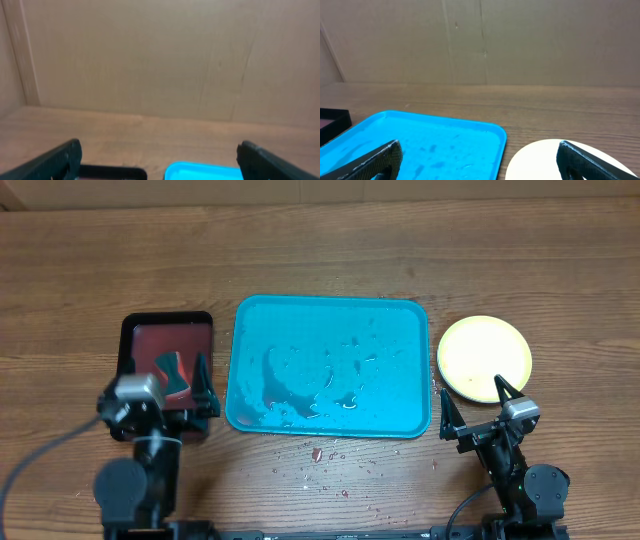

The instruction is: Clean dirty plates on tray and stack at the side

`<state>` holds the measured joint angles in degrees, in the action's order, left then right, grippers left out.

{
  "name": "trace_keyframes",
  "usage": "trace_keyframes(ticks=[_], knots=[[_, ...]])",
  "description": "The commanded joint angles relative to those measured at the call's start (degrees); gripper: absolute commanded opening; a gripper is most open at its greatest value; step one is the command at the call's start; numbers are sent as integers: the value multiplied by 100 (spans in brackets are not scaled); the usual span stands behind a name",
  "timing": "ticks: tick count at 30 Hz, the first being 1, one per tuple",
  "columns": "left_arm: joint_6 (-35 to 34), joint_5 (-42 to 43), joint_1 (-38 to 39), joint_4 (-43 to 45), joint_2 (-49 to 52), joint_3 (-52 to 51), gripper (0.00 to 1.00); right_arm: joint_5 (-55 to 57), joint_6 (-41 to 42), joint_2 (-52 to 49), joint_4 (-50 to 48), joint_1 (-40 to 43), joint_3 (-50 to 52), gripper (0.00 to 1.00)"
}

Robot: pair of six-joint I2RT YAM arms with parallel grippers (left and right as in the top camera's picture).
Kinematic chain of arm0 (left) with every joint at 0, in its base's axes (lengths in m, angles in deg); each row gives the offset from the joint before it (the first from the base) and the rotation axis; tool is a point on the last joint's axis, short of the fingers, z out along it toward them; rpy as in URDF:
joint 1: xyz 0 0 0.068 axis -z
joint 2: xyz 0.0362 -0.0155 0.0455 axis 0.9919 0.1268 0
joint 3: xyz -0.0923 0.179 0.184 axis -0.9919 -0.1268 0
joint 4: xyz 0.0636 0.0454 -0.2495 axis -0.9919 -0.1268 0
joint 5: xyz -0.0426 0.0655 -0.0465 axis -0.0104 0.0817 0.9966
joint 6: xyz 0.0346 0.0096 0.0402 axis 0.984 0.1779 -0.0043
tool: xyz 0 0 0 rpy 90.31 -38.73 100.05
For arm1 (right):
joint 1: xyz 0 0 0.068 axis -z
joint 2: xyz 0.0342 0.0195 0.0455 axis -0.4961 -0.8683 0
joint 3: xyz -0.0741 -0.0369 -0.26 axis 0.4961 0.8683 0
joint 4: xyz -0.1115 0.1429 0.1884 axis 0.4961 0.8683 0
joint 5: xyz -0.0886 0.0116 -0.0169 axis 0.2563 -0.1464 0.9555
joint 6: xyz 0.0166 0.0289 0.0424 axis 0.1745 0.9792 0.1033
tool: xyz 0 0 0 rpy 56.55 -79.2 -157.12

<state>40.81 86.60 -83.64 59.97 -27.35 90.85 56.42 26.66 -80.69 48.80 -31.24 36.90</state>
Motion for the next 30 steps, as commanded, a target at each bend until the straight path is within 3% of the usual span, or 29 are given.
trace_keyframes(ticks=[1,11,17,30], knots=[[197,39,11,459,-562,-785,100,39,20,57,-44,28,61,100],[1224,46,-2,496,-1668,-2050,100,39,20,57,-44,28,61,100],[1187,260,-120,-166,-1668,-2258,100,39,20,57,-44,28,61,100],[1088,278,-120,-120,-1659,-2258,100,39,20,57,-44,28,61,100]])
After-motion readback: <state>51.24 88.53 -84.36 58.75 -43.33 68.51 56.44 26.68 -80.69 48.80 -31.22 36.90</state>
